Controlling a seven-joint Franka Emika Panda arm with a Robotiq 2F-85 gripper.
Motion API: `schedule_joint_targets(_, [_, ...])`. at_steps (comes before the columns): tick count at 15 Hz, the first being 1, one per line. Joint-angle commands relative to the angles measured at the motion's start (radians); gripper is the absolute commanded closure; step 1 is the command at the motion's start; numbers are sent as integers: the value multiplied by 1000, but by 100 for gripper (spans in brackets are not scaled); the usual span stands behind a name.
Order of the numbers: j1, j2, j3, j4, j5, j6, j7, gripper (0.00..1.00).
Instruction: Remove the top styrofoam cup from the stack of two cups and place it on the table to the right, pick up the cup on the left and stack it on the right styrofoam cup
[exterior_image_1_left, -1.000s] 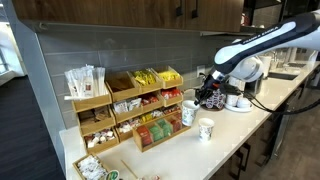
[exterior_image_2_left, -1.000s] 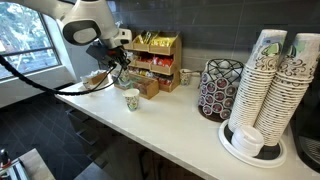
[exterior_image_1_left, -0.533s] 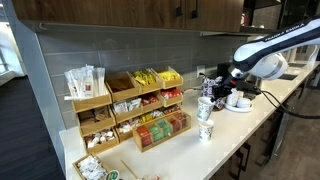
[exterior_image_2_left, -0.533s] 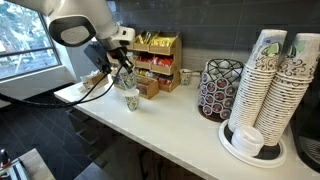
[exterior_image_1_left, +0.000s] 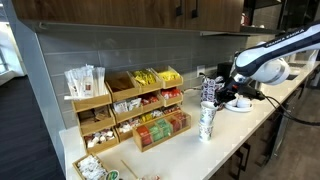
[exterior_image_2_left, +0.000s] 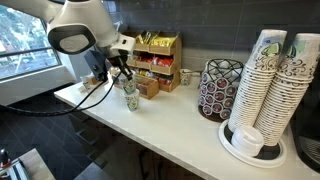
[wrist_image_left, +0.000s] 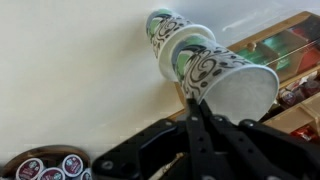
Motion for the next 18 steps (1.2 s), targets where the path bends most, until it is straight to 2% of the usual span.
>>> schedule_joint_targets(1, [5,-8,-5,-23,-13,17,40,71])
schedule_joint_targets(2, [6,-9,-5,-24,-10,17,42,71])
schedule_joint_targets(3, [3,-13,-3,-24,-17,17,52,64])
schedule_joint_targets(8, [-6,-60,14,-28,-60,11,92,26])
schedule_joint_targets(11, [-3,-96,23,-21,-94,-35,120,4])
schedule_joint_targets(13, [15,-109,18,-4,-87,-111,122,0])
schedule_joint_targets(14, [55,-115,-7,6,-24,-161,81,0])
schedule_joint_targets(15, [21,-88,12,6,-68,-90,102,0])
schedule_joint_targets(18, [42,-105,11,11,-44,-138,99,0])
